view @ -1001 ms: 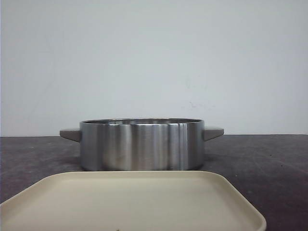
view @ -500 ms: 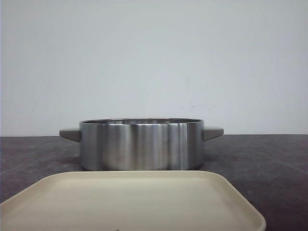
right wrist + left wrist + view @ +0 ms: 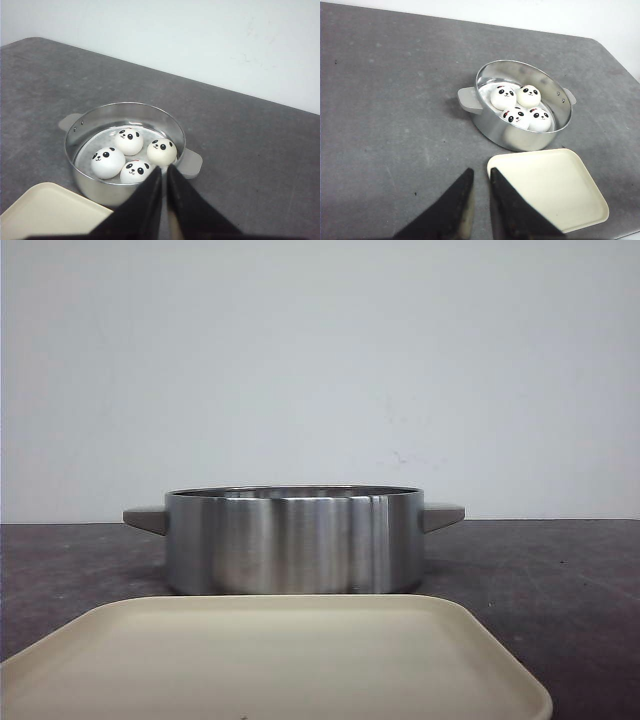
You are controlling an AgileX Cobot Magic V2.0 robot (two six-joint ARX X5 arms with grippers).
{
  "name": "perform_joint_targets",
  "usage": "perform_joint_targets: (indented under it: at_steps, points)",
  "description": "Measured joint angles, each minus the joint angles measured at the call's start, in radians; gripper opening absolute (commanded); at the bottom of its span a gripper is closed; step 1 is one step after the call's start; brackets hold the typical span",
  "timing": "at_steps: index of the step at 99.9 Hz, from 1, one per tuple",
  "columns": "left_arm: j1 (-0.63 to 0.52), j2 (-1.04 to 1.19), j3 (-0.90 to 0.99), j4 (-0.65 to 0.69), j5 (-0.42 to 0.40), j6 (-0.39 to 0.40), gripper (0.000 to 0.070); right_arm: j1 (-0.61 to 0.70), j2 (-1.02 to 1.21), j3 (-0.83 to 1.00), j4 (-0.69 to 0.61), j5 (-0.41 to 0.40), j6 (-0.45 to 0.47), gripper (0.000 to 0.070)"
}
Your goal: Steam buns
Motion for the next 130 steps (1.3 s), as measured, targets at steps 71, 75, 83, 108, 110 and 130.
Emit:
perform_joint_targets:
  at_steps: [71,75,83,108,110,130]
  points:
    - [0.0,0.0,0.0,0.0,0.0,0.0,0.001,-0.787,-0.359,-0.299,0.33,-0.726,-0.235,0.0009]
    - [0.0,0.0,0.0,0.0,0.0,0.0,0.001,-0.879,-0.397,-0.383,0.458,-0.788,-0.275,0.0009]
    - [0.0,0.0,0.0,0.0,0.0,0.0,0.001,-1.036,-0.475,-0.558,0.702,-0.862,-0.319,0.0009]
    - [0.0,0.0,0.0,0.0,0.0,0.0,0.001,-1.266,-0.644,-0.903,0.873,-0.967,-0.342,0.0009]
    - [0.0,0.0,0.0,0.0,0.0,0.0,0.001,-1.271,-0.654,-0.916,0.864,-0.968,-0.343,0.0009]
    - [0.0,0.0,0.0,0.0,0.0,0.0,0.001,-1.3,-0.723,-0.953,0.737,-0.982,-0.346,0.0009]
